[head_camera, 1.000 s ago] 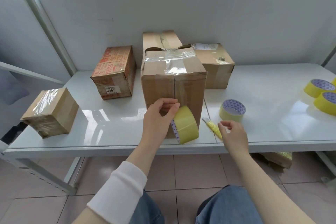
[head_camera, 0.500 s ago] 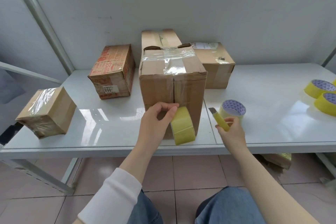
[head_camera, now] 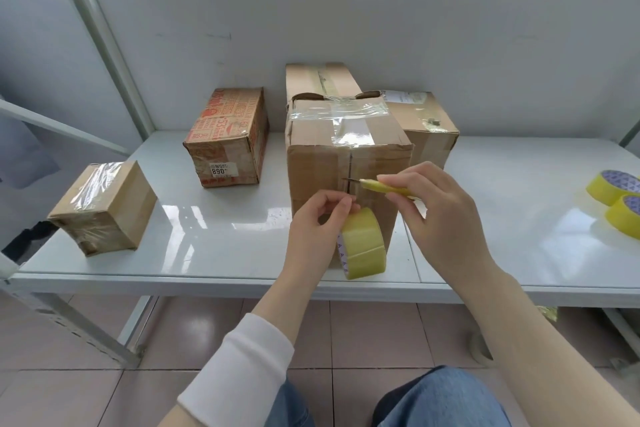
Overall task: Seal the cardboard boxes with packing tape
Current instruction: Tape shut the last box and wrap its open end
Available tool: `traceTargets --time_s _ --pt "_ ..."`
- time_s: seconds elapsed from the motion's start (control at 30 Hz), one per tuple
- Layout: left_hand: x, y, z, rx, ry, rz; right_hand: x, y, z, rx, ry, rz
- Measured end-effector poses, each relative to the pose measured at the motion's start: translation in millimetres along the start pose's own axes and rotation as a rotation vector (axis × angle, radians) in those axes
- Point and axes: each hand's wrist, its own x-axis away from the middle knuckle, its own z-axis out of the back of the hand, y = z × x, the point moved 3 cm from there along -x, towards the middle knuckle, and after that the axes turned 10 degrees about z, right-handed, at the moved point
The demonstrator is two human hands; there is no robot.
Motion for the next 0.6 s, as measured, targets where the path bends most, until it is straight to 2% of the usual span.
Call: traceTargets --time_s 0.27,0.6 --pt "-2.0 -0.2 -2.5 -0.004 0.07 0.031 -5.5 2.5 -7.0 0.153 -0.035 0.139" --pt "-2.9 -1.3 -0.3 0.016 0.081 0.073 -9.1 4.8 -9.5 0.258 -0.052 0.192"
